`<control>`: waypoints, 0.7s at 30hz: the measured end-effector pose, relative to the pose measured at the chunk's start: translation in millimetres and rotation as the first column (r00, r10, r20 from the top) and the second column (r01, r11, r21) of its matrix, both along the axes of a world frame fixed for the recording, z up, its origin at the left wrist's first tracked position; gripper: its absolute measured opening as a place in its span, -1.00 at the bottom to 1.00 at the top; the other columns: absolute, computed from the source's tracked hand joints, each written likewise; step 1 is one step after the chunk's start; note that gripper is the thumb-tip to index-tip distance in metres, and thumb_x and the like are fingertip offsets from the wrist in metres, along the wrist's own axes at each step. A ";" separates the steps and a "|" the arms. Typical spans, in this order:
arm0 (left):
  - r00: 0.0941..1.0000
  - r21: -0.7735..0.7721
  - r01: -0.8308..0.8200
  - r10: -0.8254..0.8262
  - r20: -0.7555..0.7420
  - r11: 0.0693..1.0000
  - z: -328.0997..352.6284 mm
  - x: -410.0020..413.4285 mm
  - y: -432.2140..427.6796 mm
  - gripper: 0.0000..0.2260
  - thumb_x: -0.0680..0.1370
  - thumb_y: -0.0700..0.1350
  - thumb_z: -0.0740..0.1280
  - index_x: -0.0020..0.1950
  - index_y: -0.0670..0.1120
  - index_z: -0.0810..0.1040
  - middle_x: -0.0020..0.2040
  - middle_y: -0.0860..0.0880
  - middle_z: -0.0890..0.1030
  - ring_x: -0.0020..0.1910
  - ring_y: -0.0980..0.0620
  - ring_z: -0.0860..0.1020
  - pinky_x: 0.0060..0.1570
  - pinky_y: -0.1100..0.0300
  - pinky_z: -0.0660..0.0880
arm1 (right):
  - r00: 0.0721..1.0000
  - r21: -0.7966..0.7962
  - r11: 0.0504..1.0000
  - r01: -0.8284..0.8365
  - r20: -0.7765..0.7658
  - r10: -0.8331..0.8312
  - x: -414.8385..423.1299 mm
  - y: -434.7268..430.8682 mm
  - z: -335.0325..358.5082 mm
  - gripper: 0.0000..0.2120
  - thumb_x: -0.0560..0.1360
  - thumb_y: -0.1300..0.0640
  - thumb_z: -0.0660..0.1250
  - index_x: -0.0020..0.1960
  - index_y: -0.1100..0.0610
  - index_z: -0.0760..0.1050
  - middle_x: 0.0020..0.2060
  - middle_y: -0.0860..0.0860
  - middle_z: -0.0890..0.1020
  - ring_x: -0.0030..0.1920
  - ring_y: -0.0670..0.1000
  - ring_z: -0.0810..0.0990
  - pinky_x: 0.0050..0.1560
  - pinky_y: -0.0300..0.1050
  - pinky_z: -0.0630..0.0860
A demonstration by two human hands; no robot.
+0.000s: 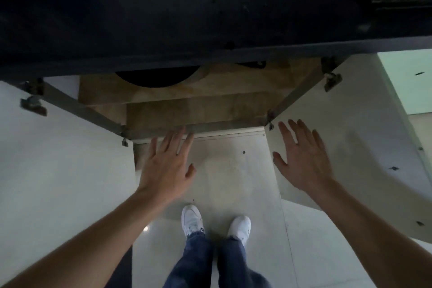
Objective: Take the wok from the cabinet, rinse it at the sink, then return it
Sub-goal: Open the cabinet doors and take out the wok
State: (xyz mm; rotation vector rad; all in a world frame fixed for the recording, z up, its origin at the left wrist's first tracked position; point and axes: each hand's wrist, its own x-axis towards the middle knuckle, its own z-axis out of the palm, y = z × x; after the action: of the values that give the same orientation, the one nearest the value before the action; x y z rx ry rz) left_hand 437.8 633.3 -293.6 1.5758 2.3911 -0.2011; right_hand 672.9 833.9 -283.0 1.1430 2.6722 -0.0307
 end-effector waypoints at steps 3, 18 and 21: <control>1.000 0.040 0.021 -0.021 0.001 0.999 -16.5 -2.7 45.0 -0.32 0.58 0.18 0.15 0.60 -0.04 0.00 0.62 -0.09 0.09 0.57 -0.12 0.13 0.48 -0.16 0.17 | 0.997 0.022 0.999 -0.023 -0.077 0.025 -26.2 16.3 -19.5 -0.31 0.47 -0.12 0.31 0.48 0.21 0.27 0.41 0.27 0.38 0.44 0.28 0.34 0.41 0.28 0.33; 0.999 0.360 -0.017 0.031 -0.034 0.933 -81.8 -45.1 213.8 -0.20 0.43 -0.02 0.36 0.59 -0.03 0.05 0.61 -0.10 0.10 0.57 -0.13 0.11 0.50 -0.10 0.06 | 0.906 0.213 0.974 -0.078 -0.393 0.158 -136.9 130.2 -83.1 -0.36 0.59 -0.17 0.16 0.54 0.18 0.20 0.38 0.31 0.40 0.34 0.31 0.43 0.25 0.23 0.49; 1.000 0.388 -0.003 0.013 -0.023 0.922 -82.2 -54.1 233.6 -0.15 0.43 -0.05 0.39 0.61 -0.04 0.00 0.62 -0.09 0.06 0.58 -0.09 0.08 0.50 -0.11 0.07 | 0.924 0.173 0.978 -0.114 -0.344 0.169 -153.4 141.6 -83.4 -0.35 0.60 -0.15 0.19 0.55 0.17 0.16 0.44 0.28 0.35 0.38 0.30 0.40 0.27 0.21 0.45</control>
State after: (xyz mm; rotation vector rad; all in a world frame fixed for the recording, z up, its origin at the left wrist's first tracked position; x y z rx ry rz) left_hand 383.7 866.8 -375.8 1.7290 2.5730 0.2774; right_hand 519.5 975.5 -366.4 1.0684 3.1226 -0.0140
